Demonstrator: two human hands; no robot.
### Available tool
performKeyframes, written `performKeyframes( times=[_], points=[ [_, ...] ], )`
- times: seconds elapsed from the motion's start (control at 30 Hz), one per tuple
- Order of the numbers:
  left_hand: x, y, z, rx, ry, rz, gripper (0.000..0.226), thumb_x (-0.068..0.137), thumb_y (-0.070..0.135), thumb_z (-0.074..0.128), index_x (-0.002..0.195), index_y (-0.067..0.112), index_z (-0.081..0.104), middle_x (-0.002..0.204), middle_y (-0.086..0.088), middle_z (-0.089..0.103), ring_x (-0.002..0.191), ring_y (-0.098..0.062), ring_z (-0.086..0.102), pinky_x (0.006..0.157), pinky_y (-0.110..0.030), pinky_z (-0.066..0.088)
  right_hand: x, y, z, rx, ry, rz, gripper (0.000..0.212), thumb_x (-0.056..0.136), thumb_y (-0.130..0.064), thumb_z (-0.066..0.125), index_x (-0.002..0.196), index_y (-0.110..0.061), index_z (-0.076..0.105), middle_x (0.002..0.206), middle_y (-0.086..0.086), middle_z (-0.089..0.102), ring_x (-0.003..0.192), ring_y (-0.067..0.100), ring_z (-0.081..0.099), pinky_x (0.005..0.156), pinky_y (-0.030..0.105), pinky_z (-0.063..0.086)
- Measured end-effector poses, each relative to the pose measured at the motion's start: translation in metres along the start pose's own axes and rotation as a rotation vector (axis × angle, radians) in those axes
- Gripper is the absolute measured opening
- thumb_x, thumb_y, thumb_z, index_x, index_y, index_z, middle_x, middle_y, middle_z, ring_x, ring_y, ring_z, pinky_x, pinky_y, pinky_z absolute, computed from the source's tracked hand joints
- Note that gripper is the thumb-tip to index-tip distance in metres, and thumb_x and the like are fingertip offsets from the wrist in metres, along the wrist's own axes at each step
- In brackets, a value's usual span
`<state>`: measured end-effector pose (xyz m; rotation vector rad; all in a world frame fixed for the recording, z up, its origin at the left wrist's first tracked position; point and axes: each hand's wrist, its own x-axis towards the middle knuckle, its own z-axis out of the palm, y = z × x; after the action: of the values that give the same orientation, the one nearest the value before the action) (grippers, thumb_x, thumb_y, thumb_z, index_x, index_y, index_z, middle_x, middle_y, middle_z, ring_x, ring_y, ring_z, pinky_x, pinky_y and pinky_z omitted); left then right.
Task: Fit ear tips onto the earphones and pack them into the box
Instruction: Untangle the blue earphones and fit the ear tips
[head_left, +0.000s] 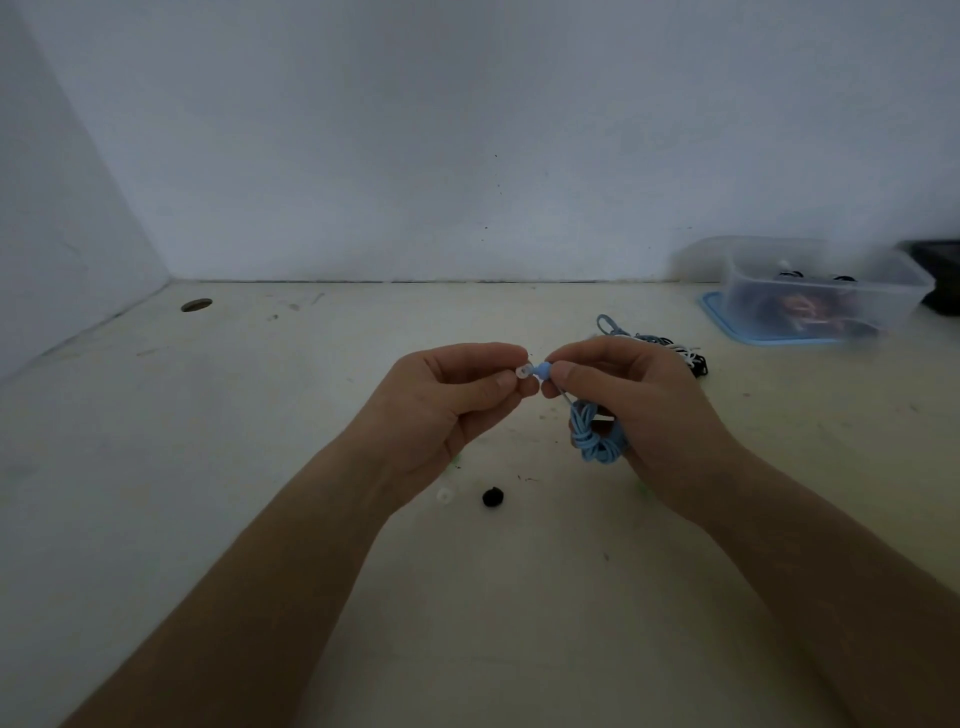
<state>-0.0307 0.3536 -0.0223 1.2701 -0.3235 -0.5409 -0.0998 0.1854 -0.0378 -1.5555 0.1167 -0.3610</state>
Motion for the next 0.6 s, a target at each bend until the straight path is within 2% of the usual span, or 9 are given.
performKeyframes(
  times=[0.2,0.37,0.6],
  points=[
    [-0.0013,0.0005,0.0004,0.013,-0.016,0.009,0.02,0.086,-0.008,0.059,0.097,0.003,0.071,0.095,-0.015,0.076,0.084,-0.02,0.075,0.072,-0.02,0.058,-0.0004,0.0004,0.0004,-0.017,-0.003,-0.022,0.004,0.086,-0.014,0.071,0.088,-0.012,0.074,0.075,-0.001,0.074,0.07,0.004,0.066,0.064,0.022,0.049],
    [-0.0008,0.0002,0.0003,0.022,-0.018,0.024,0.021,0.074,-0.001,0.066,0.094,0.005,0.072,0.095,-0.016,0.076,0.086,-0.022,0.074,0.072,-0.021,0.058,-0.0002,0.0013,-0.0001,-0.042,0.001,-0.03,0.004,0.087,-0.015,0.071,0.088,-0.013,0.074,0.075,-0.002,0.074,0.07,0.003,0.067,0.065,0.02,0.05],
    [0.0003,-0.0008,-0.0023,0.032,-0.012,0.021,0.018,0.084,-0.007,0.062,0.094,0.004,0.071,0.095,-0.016,0.076,0.086,-0.022,0.075,0.07,-0.02,0.058,-0.0001,0.0002,-0.0011,-0.022,-0.015,-0.042,0.004,0.085,-0.013,0.071,0.087,-0.012,0.075,0.073,-0.002,0.074,0.068,0.002,0.067,0.061,0.013,0.049]
  ],
)
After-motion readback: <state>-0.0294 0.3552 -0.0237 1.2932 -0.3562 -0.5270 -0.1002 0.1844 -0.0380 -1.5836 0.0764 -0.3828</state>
